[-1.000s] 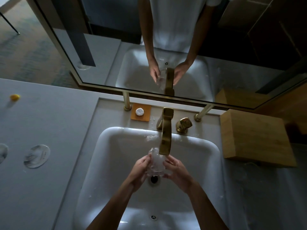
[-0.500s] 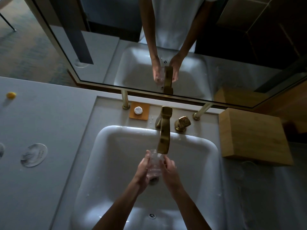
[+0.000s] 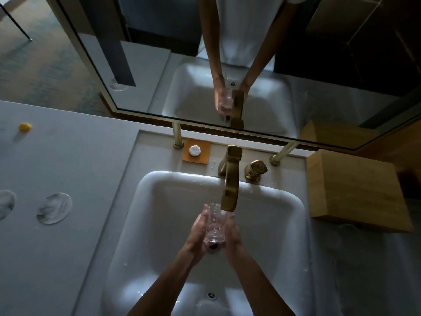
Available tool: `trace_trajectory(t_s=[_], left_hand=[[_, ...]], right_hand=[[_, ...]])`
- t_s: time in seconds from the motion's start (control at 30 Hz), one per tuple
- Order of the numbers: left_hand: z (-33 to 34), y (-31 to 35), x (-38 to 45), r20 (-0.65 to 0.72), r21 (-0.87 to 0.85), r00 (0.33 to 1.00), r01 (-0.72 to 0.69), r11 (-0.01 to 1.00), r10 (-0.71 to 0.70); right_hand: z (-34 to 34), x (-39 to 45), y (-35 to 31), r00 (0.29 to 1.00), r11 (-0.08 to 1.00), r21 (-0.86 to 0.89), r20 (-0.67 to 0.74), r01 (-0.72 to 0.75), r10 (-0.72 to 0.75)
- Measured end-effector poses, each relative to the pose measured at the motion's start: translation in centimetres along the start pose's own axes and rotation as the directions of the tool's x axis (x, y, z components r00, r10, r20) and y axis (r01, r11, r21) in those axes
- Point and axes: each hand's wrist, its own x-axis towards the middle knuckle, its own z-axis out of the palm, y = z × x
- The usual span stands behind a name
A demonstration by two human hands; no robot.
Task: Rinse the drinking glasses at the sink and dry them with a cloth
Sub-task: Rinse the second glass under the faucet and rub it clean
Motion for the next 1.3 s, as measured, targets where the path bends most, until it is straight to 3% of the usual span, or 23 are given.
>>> trace_trajectory(t_s=[0.1, 0.23, 0.43, 0.6, 0.83, 1.03, 1.2, 1.3], left_hand=[[-0.2, -0.1, -0.1, 0.071, 0.042, 0.997, -0.009, 0.999, 0.006], [0.0, -0.7, -0.3, 0.008, 0.042, 1.000, -0.006, 0.999, 0.005], [-0.4, -0.5, 0.7, -0.076, 0.186, 0.997, -0.001, 0.982, 0.015], [0.0, 0.1, 0.6, -0.130, 0.076, 0.991, 0.044, 0.996, -0.034], [0.7, 0.1, 0.3, -0.085, -0.015, 0.995, 0.058, 0.998, -0.059], [-0.2, 0.4, 0.3, -0.097, 0.080, 0.991, 0.104, 0.991, -0.096], [0.3, 0.1, 0.0, -0.097, 0.135, 0.994, 0.062, 0.989, -0.049], [-0.1, -0.4, 0.1, -0.088, 0.196, 0.996, 0.031, 0.980, -0.014]], right_hand=[[-0.2, 0.1, -0.1, 1.000, 1.000, 0.010, -0.012, 0.000, 0.000], [-0.6, 0.2, 0.0, 0.999, 0.999, 0.026, -0.018, 0.035, -0.035], [-0.6, -0.8, 0.8, 0.992, 0.953, -0.275, 0.013, 0.126, -0.128], [-0.1, -2.1, 1.2, 0.973, 0.812, -0.567, -0.074, 0.138, -0.217], [0.3, -1.5, 0.2, 0.987, 0.962, -0.249, -0.077, 0.117, -0.140], [0.4, -0.2, -0.4, 0.999, 0.997, -0.067, -0.045, 0.025, -0.028], [0.7, -0.5, 0.1, 0.995, 0.988, -0.123, -0.038, 0.088, -0.093], [0.6, 0.1, 1.9, 0.991, 0.961, -0.254, -0.052, 0.104, -0.121]])
